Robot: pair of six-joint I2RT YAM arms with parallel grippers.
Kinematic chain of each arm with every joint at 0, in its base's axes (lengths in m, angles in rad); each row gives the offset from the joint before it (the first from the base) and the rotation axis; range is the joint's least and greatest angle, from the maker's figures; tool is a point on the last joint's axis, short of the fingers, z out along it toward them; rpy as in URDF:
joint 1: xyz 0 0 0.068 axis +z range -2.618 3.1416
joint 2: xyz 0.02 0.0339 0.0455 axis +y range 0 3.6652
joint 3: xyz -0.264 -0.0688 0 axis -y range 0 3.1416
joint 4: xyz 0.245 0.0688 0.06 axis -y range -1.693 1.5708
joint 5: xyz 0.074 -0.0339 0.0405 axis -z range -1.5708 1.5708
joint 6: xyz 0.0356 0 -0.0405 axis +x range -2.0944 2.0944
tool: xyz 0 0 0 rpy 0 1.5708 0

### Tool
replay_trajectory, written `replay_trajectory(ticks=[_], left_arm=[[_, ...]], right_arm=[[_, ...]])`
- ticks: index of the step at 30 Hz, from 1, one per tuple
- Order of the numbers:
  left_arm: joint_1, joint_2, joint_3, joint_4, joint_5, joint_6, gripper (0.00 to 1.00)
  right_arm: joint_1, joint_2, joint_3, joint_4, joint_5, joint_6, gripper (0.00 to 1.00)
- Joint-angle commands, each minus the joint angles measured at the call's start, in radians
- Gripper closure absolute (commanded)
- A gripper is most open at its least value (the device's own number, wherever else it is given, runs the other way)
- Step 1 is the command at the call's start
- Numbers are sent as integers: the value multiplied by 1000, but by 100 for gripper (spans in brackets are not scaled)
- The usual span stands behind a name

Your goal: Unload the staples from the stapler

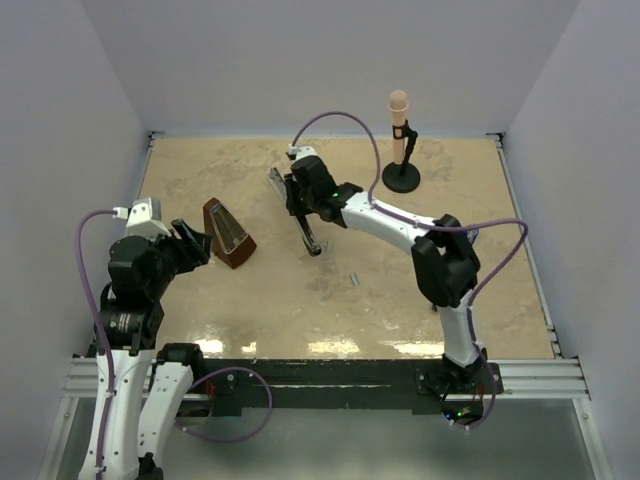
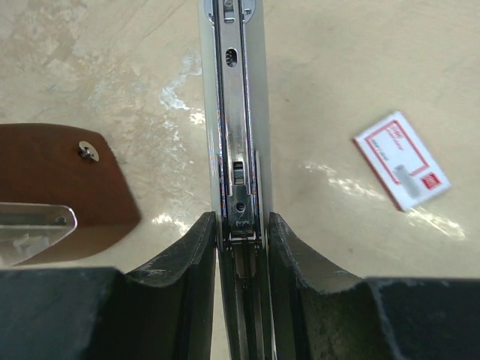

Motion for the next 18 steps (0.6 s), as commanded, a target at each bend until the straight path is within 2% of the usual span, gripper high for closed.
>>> replay_trajectory(ticks=[1,6,13,18], left_arm=[[-4,-34,-14,25,-20,26,39],[-4,-59,-25,17,-51,1,39],[-5,-65,-19,0,-66,-8,39],[-7,-64,-20,2,-66,-8,39]], right_arm=[[62,77,206,13,140,-20,100],[90,268,405,-42,226,-14,100],[93,379,479,23,289,-25,100],[93,464,567,11,306,-34,94]])
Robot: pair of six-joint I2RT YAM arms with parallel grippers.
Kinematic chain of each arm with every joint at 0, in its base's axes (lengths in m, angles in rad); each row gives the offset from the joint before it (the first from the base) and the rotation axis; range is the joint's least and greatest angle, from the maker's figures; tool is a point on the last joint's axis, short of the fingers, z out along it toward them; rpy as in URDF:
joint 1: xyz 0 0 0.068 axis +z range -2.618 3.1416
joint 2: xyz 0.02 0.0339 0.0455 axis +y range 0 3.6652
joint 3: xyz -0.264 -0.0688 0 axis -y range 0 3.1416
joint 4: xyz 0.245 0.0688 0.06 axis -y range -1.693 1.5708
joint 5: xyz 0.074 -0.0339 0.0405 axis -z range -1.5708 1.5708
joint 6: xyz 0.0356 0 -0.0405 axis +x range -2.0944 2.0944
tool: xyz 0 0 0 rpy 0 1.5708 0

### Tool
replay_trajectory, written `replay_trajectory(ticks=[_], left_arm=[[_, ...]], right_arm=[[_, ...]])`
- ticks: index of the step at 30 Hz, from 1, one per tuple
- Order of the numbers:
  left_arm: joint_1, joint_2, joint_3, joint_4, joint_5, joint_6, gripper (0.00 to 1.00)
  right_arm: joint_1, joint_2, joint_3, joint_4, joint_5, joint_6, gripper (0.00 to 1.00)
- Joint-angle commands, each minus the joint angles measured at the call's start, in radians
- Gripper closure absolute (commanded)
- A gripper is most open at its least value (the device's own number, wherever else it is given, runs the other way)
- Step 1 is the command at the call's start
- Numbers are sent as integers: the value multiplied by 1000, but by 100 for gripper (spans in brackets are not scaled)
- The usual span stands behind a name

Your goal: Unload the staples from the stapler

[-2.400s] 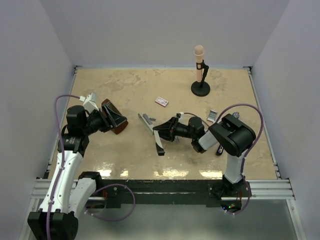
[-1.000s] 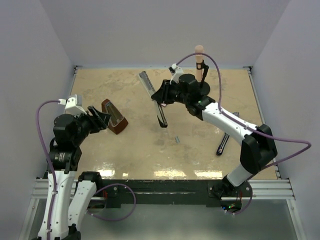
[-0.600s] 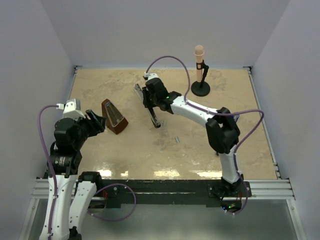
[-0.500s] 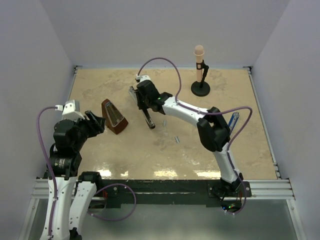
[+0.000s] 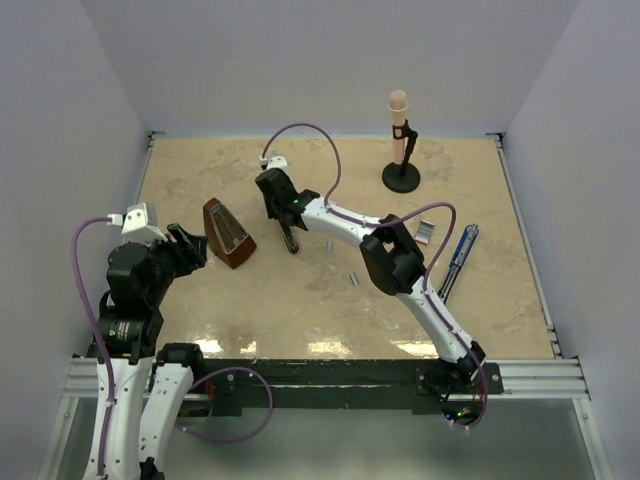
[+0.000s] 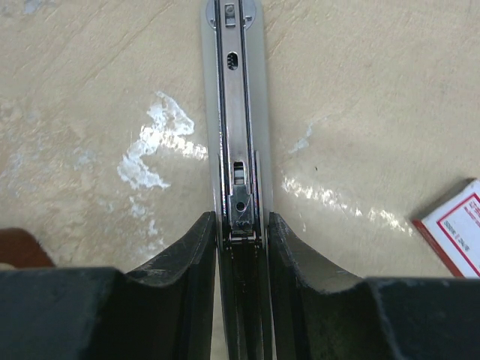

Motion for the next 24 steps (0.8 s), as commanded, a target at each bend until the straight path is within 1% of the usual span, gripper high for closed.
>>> replay_trajectory(ticks=[1,3,4,6,7,9,10,13,18,19,22,24], left_arm=[[-7,-5,1,13,-18,-3,39],[-7,1,4,7,-23,-6,39],[-7,1,4,5,-24,-8,39],[-8,1,6,3,-28,-6,39],[-7,1,4,2,-28,-8,39],[-7,3,4,2,-28,-8,39],[-7,4,6,3,-26,-8,39],[-7,4,6,3,-23,-8,39],[-7,4,4,11,4,3,38],[-7,6,4,13,15,7,38],[-7,6,2,25,78,32,38],[-8,7,-8,36,130,46,38]], right_arm=[[-3,22,126,77,64,-21,91],[-2,40,141,78,64,-23,86],[-3,42,143,81,62,-27,79],[-3,42,146,88,62,-35,72],[-3,39,144,89,53,-40,65],[-3,23,146,94,39,-49,57],[-3,17,144,94,33,-59,49],[-3,-29,138,91,13,-81,40],[-9,-132,85,60,-16,-109,37],[-12,-182,69,49,-23,-119,38],[-31,-265,-18,6,-43,-129,38],[-47,-360,-112,-27,-40,-132,38]])
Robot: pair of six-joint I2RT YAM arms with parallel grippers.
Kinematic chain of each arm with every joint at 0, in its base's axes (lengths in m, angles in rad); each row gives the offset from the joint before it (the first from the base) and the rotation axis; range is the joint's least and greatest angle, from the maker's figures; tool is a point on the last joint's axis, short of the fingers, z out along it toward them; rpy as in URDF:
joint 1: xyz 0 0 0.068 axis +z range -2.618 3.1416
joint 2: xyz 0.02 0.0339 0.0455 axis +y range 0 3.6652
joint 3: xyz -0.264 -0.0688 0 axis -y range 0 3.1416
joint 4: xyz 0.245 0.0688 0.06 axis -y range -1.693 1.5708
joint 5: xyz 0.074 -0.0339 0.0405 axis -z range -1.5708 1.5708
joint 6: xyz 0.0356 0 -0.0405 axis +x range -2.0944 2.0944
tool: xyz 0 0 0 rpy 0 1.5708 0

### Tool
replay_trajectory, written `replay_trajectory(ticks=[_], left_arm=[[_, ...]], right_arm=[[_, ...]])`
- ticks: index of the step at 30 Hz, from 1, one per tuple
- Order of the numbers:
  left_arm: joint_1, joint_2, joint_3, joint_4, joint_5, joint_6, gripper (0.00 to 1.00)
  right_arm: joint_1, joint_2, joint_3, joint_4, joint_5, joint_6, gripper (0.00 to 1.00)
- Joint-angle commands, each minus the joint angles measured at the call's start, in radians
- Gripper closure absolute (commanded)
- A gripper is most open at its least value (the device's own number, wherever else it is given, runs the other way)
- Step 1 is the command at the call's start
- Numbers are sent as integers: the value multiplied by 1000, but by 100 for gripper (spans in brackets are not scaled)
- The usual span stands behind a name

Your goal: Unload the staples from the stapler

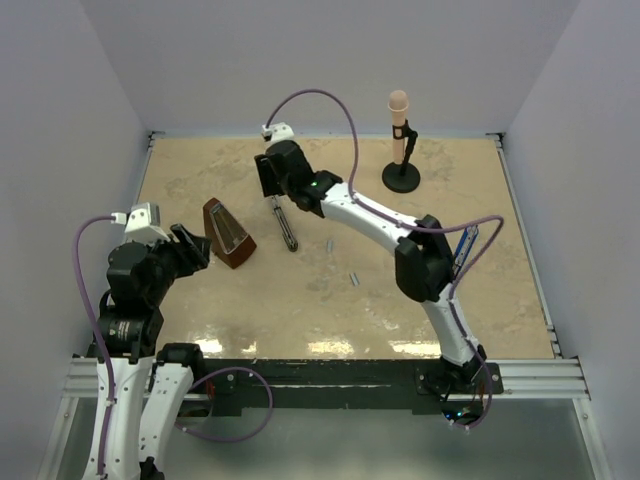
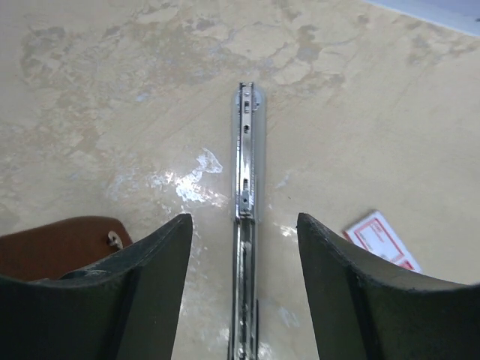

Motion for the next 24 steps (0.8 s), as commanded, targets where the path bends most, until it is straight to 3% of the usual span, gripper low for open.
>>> replay_trajectory(ticks=[1,7,12,19,21,24], left_arm=[[-7,6,-11,41,118,45,38],[-7,15,-37,82,218,70,39],[-7,22,-51,99,245,75,39],[-13,17,-51,90,219,62,39],[-15,15,-50,84,202,59,38],[-15,22,-51,87,202,58,38]], right_arm=[[-41,-213,-137,-49,-3,-37,37],[-133,-483,-419,-156,-13,70,37],[-227,-652,-631,-250,141,172,33],[-423,-704,-878,-255,136,250,19],[-452,-706,-912,-235,124,249,11],[-510,-694,-944,-195,115,241,8]])
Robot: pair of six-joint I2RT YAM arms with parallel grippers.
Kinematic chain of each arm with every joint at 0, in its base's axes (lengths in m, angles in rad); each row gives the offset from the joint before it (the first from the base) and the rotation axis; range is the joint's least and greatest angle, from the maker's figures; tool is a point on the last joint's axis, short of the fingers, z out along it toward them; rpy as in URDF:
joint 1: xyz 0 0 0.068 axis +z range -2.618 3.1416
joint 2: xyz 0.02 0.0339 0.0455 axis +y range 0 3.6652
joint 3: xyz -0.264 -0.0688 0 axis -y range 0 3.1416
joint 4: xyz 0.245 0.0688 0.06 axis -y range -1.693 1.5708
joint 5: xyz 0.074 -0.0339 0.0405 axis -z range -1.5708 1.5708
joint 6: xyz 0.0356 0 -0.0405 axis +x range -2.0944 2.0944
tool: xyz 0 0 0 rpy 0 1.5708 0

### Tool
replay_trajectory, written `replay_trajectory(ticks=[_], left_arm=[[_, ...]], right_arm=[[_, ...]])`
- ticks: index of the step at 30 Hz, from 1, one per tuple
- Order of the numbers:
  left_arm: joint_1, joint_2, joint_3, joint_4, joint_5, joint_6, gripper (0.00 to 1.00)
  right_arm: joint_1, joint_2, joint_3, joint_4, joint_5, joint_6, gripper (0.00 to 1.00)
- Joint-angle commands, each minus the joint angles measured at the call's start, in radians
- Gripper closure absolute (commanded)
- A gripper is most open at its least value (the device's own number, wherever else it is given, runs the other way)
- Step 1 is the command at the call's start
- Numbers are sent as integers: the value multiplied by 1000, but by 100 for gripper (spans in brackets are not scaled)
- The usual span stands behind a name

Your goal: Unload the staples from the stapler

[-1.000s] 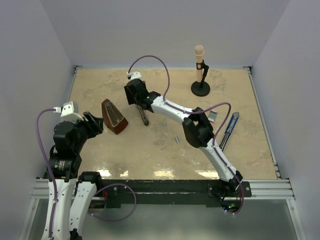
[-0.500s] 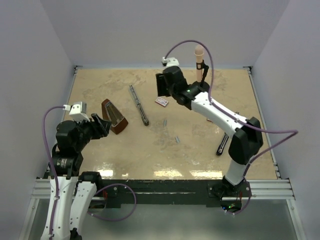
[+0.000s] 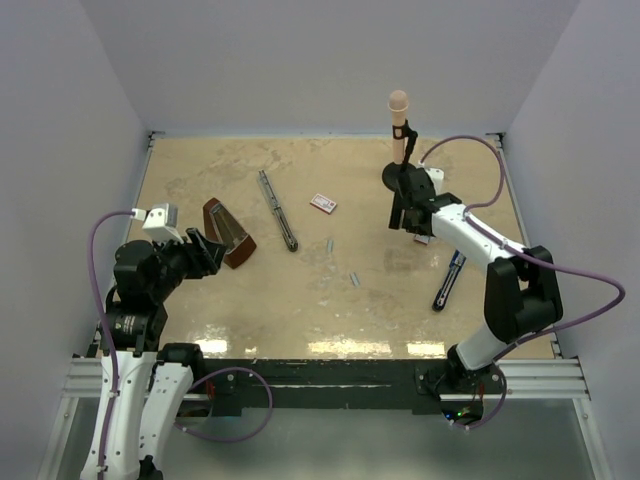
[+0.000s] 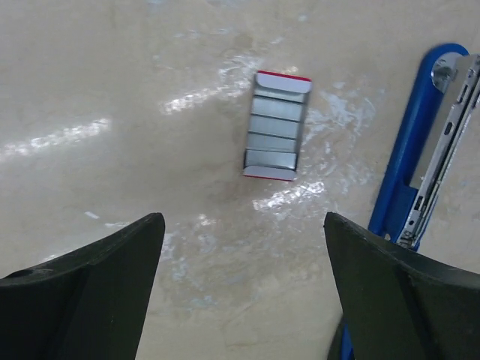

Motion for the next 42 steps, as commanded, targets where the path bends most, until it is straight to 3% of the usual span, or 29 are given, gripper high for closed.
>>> replay_trajectory(ticks=[1,10,31,42], left_arm=[[-8,4,-2,41,-11,7,38],[-8,7,-2,36,-25,3,38],[-8,9,-2,35,-51,-7,39],[-8,7,-2,36,-54,-8,39]], right_arm=[[-83,0,-31,69,-6,25,8],[-203,125,3,150,-159,-9,9],[-249,258,53,183,-205,0,20],[-254,248,21,203,-233,-35,39]])
